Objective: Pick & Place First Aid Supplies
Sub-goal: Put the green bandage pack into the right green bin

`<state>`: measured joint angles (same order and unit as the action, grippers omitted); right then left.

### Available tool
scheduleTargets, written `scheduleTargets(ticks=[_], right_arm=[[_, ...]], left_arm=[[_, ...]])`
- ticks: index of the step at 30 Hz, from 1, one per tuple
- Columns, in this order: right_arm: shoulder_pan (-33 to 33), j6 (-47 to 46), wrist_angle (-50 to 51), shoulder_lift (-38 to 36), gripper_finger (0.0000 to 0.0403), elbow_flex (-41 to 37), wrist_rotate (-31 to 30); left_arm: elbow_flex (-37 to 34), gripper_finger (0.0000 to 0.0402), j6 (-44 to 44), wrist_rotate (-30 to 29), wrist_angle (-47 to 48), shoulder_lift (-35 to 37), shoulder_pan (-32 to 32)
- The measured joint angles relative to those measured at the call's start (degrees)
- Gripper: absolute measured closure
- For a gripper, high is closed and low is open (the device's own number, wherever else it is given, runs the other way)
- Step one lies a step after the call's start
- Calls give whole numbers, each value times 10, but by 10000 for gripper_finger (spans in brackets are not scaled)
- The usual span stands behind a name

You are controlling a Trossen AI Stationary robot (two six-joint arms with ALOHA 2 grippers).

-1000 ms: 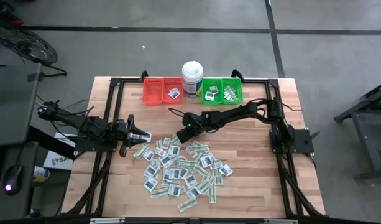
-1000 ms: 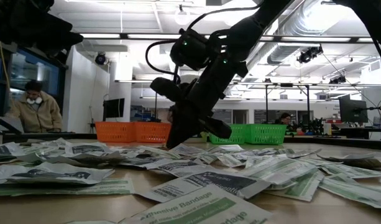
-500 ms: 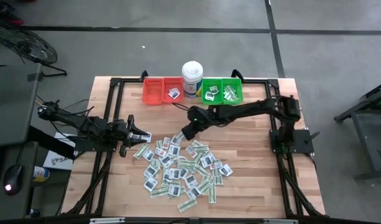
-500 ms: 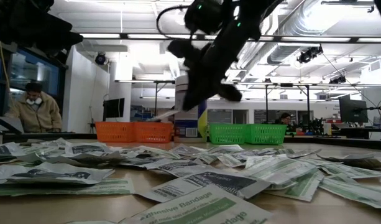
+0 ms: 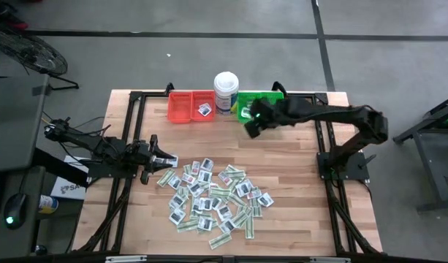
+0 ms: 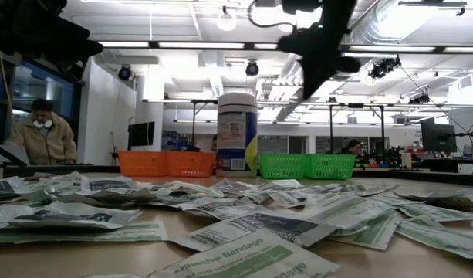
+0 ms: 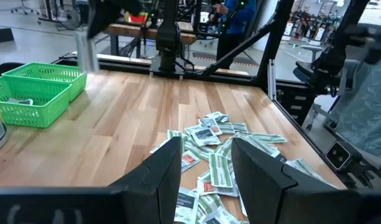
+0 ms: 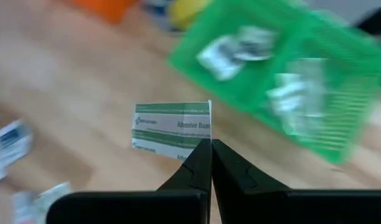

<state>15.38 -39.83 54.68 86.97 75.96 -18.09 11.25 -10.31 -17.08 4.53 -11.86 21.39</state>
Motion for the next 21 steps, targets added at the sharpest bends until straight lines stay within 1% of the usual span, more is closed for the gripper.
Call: scheduleTargets(ticks=[3,7,8,13,15,21], right_arm=[[36,11,33,-22,403,0,-15],[95,62,56,-38,403,0,-11],[114,88,56,-39,403,0,-1],[209,266,55,-30,403,0,90],[242,329,53,-20,403,0,113],[316,462,15,15,403,0,172]], left_arm=[[0,261,2,-1,0,0,0],[0,261,2,-4,0,0,0],[0,261,2,-4,0,0,0],[0,261,2,-5,0,0,0],[0,261,2,-5,0,0,0],[0,261,1,-6,-1,0,0]])
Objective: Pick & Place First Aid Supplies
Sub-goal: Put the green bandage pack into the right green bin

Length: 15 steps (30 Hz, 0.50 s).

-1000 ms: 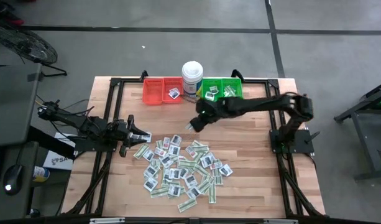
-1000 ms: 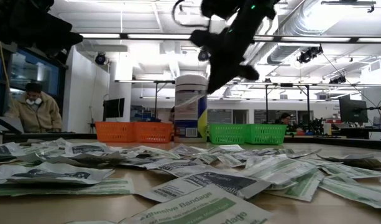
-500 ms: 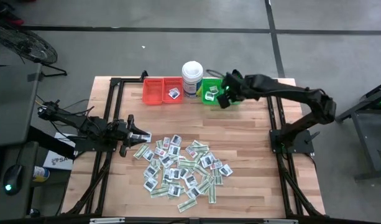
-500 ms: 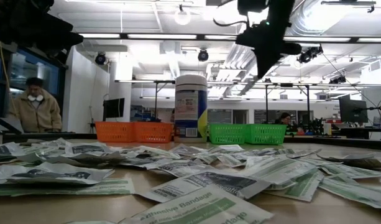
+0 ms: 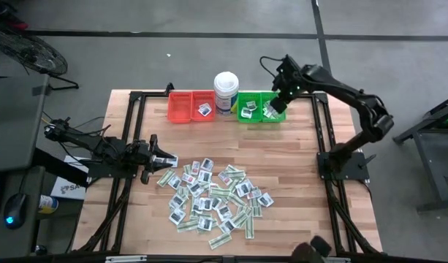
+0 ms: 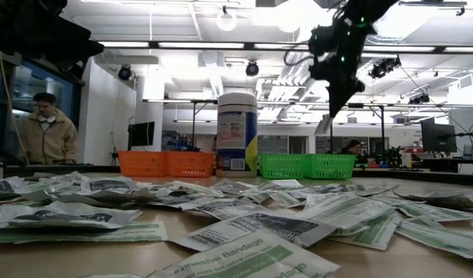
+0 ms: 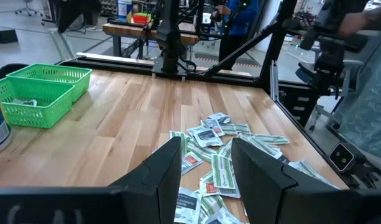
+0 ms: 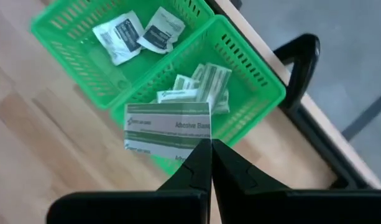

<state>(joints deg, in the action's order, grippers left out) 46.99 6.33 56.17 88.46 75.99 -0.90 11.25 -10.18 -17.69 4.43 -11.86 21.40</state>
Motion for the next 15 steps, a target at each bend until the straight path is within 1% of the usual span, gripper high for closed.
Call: scheduleTargets(ticks=[5,9,15], right_arm=[[23,93,-41,39,403,0,31],[31,168,-70,72,403,0,28],[45,266,-82,108,403,0,32]], left_arm=[[0,261,-1,0,0,0,0],[0,261,-1,0,0,0,0],[0,261,-7,-1,-3,0,0]])
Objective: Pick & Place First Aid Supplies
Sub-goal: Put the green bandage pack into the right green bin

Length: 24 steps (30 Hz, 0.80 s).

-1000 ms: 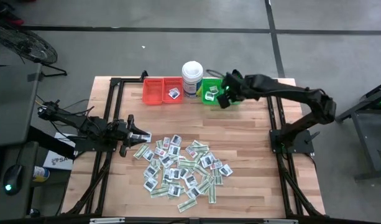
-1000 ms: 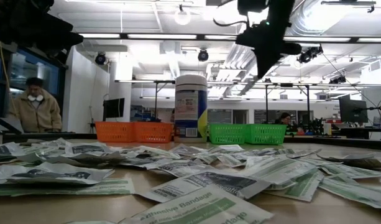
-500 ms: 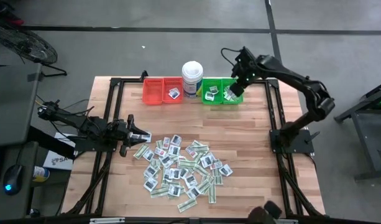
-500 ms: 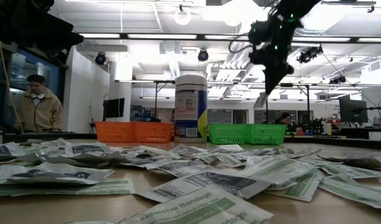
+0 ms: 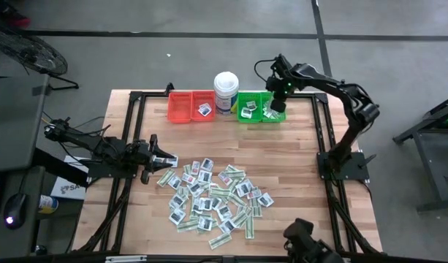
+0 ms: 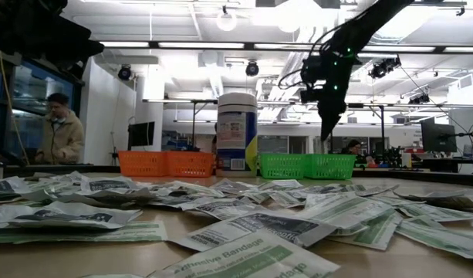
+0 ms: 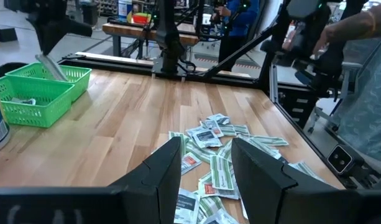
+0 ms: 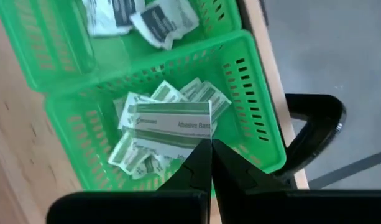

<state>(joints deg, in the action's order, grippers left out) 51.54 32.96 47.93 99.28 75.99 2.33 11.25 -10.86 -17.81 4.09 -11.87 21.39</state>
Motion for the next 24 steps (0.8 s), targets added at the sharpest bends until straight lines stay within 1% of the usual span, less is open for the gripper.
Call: scheduleTargets(ticks=[4,11,15,18,20,24], right_arm=[[10,33,0,21,403,0,21],[11,64,-3,37,403,0,23],[14,65,-7,37,403,0,23],[14,62,-7,37,403,0,23],[14,62,-5,37,403,0,24],[14,61,-3,37,403,0,27]], left_arm=[[0,261,5,-23,-21,0,0],[-4,261,89,-38,-90,12,0],[-44,261,107,-48,-129,44,0],[-88,261,106,-50,-181,75,0],[-101,261,108,-46,-210,92,0],[-101,261,126,-33,-184,107,0]])
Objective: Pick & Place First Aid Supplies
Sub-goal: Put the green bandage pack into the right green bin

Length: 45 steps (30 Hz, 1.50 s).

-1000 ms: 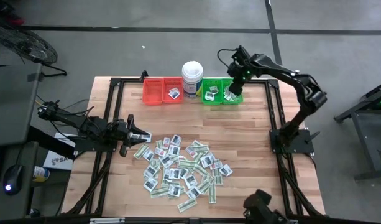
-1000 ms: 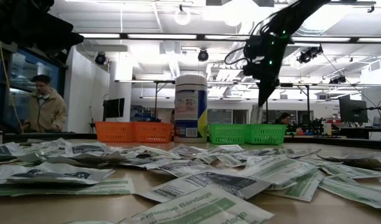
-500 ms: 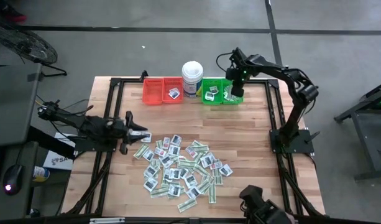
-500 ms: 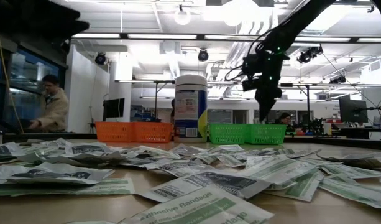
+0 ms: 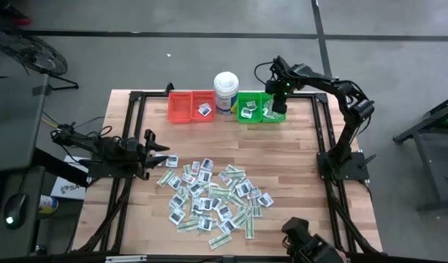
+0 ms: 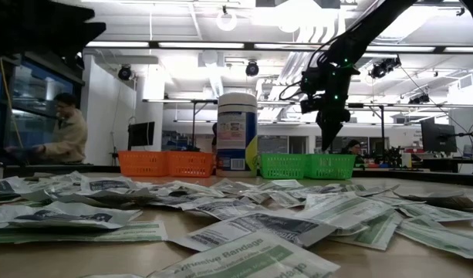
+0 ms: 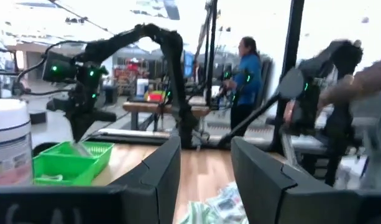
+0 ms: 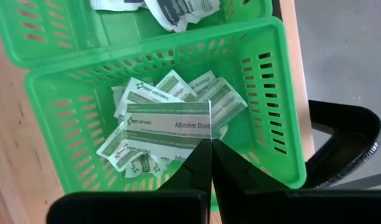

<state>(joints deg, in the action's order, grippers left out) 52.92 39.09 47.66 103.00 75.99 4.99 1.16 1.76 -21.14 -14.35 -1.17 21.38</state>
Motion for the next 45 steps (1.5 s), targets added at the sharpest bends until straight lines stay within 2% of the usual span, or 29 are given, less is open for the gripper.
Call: scheduleTargets(ticks=[4,8,15,19,24,28,32,39,45], right_arm=[[0,-1,1,0,403,0,22],[0,-1,8,0,403,0,30],[-2,-7,20,0,399,0,17],[-4,-37,27,0,361,0,8],[-4,-96,42,-1,275,0,1],[-5,-141,64,-23,215,0,-15],[-5,-186,88,-60,187,0,16],[-62,-272,106,-139,188,1,120],[-171,-351,98,-164,192,1,157]], left_arm=[[-1,261,15,22,35,9,-14],[-2,261,-6,45,100,8,-58],[-3,261,-7,200,98,8,-167],[-3,261,-5,255,105,8,-218],[-3,261,-4,300,111,8,-251],[-3,261,9,312,128,8,-251],[-3,261,27,310,128,8,-251],[-3,261,34,300,129,8,-251],[-3,261,30,301,129,8,-251]])
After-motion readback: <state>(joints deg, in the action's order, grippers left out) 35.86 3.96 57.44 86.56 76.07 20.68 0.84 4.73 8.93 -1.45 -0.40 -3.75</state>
